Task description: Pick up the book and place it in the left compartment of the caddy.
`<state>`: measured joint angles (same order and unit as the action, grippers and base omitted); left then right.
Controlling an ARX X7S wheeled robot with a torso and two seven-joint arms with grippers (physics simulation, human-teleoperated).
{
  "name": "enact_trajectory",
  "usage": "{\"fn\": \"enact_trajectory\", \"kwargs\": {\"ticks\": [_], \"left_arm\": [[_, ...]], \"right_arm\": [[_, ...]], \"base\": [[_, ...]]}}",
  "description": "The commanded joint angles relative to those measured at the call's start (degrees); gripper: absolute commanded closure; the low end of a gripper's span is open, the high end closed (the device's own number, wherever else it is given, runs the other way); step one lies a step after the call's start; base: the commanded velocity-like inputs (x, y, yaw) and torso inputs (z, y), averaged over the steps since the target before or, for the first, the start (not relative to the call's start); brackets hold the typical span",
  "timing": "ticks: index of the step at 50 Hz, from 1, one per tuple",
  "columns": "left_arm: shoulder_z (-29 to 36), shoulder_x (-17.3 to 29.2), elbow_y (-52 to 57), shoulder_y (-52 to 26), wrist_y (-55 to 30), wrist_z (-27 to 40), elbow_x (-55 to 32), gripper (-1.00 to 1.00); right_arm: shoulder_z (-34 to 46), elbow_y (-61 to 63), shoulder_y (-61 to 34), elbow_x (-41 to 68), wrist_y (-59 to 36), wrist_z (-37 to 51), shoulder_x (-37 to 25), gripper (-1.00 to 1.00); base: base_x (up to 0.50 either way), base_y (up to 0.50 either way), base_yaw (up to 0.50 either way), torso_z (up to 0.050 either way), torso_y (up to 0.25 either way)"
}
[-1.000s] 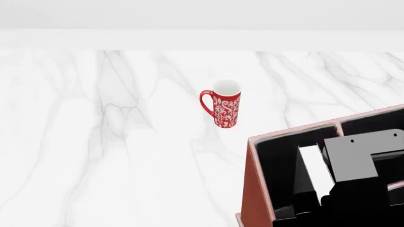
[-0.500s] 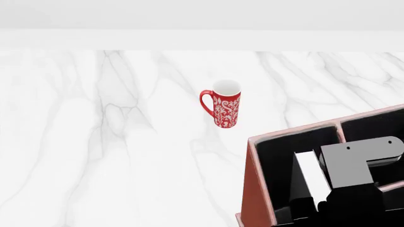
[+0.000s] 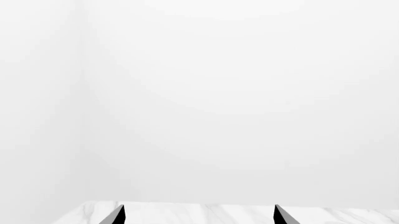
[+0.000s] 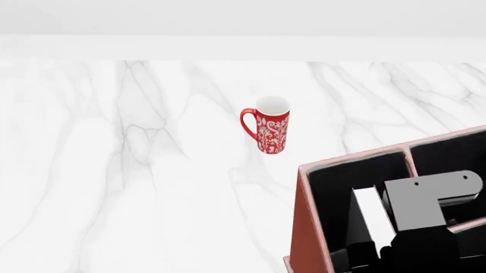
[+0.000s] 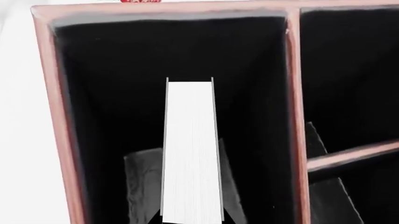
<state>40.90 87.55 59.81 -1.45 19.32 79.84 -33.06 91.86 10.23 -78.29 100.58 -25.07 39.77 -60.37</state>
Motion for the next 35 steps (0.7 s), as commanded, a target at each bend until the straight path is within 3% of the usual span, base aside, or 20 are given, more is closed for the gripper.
{"fn": "enact_trajectory", "kwargs": {"ticks": [1, 35], "left_arm": [[0.68, 0.15, 0.06, -0.56, 0.18, 0.05, 0.19, -1.00], [3.12, 0.13, 0.06, -2.81, -0.05, 0.32, 0.77, -1.00]], "right_arm": [[-2.21, -2.40, -0.23, -3.23, 0.98, -1.55, 0.90, 1.00], [-1.47, -4.53, 1.10, -5.00, 0.59, -2.22, 2.38, 1.00]], "base": [[0.00, 0.00, 0.00, 0.000, 0.000], [0.00, 0.00, 0.00, 0.000, 0.001]]}}
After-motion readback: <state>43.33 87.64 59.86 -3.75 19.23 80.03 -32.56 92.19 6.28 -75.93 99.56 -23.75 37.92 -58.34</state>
